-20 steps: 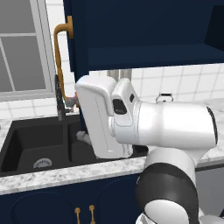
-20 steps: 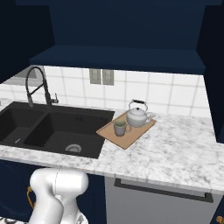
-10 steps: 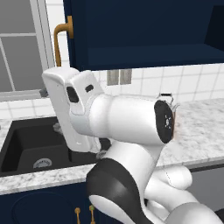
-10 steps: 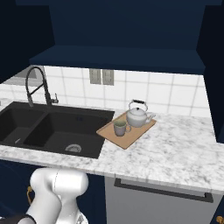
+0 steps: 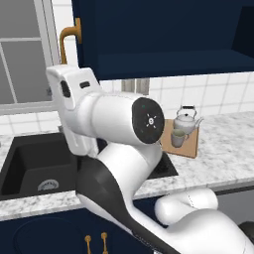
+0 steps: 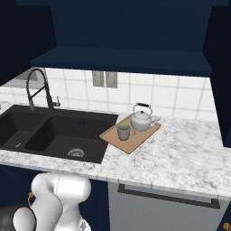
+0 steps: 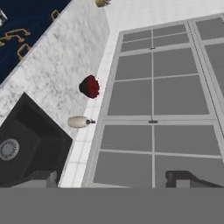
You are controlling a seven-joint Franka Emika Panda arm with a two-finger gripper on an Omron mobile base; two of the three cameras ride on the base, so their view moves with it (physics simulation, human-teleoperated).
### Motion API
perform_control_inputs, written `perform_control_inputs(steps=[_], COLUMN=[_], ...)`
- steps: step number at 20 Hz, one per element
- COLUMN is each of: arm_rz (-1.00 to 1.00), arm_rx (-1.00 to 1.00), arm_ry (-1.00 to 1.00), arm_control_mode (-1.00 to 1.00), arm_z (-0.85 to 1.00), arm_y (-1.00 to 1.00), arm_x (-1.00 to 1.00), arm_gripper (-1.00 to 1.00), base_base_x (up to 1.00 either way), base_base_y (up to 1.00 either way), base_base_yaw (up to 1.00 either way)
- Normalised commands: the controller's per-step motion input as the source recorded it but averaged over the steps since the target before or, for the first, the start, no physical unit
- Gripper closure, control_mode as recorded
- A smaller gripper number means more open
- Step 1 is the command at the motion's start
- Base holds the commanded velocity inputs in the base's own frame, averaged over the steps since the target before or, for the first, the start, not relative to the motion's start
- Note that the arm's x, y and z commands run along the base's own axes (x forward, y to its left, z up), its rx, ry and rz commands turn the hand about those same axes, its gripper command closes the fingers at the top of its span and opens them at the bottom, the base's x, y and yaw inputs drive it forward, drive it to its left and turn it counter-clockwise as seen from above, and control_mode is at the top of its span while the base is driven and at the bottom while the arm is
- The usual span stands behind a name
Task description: Pick the kettle from the counter and place it on the tray. Then pick the mug from the cabinet and place it on the tray. Then close the cabinet doors.
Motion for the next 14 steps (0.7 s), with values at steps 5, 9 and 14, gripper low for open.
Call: perform_control_inputs(steps=[5,9,14], arm_rz=[-0.20,-0.20,-0.15], arm_rx=[0.00,0.00,0.00], arm_ry=[0.05,0.07,0.11], arm_control_mode=[-1.00,-1.00,-1.00], arm_z=[-0.10,-0.01,0.00], arm_y=[-0.18,-0.58,-0.79], arm_x=[0.47,0.35,0.31], arm_gripper=[-1.00,-1.00,-1.00], base_base_x=[0.00,0.00,0.00], base_base_y=[0.00,0.00,0.00], base_base_yaw=[0.00,0.00,0.00])
